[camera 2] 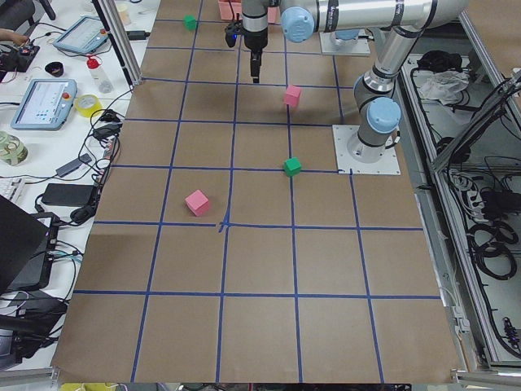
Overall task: Align button upright
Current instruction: 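Lift the button out of the bin with the right gripper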
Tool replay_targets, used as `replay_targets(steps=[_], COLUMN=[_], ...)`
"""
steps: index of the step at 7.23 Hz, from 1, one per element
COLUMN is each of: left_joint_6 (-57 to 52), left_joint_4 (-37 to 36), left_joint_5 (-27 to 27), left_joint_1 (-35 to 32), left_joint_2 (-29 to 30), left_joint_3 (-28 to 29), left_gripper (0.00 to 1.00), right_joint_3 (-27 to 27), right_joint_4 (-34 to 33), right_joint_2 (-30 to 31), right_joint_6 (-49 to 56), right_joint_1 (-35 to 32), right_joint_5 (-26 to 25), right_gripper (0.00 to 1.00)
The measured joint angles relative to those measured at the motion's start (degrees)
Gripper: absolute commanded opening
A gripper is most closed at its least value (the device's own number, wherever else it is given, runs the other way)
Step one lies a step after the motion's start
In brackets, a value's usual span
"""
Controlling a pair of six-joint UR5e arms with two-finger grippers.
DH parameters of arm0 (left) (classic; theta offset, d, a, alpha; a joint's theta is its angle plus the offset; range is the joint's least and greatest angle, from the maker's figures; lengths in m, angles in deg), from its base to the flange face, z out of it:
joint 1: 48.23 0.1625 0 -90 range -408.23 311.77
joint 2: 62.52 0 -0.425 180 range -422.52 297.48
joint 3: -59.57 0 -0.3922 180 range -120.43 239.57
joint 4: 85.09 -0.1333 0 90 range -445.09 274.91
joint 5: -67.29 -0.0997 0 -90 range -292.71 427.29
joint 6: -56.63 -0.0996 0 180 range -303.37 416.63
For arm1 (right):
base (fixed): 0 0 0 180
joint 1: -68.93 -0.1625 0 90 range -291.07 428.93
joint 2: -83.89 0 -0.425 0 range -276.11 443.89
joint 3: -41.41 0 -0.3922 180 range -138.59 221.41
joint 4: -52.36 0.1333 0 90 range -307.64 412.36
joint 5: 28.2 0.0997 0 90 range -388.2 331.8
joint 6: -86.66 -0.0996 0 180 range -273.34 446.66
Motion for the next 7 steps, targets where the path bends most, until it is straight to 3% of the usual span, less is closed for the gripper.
replay_targets(steps=[2, 4, 7], left_joint_6=[0.84, 1.35, 0.74], left_joint_4=[0.03, 0.03, -1.37], left_joint_5=[0.16, 0.20, 1.25], left_joint_1=[-0.17, -0.42, -0.63], left_joint_2=[-3.57, -6.48, -9.63], left_joint_3=[-3.02, -6.79, -11.21], left_gripper=[1.00, 1.00, 1.00], right_joint_3=[-0.27, -1.08, -2.64], right_joint_4=[-1.35, -6.85, -16.04], right_joint_2=[-2.13, -6.53, -12.36], right_joint_6=[-15.25, -19.45, -19.09], right_joint_1=[-14.67, -24.40, -30.02], right_joint_5=[0.55, 0.83, 2.35], right_gripper=[0.00, 0.00, 0.00])
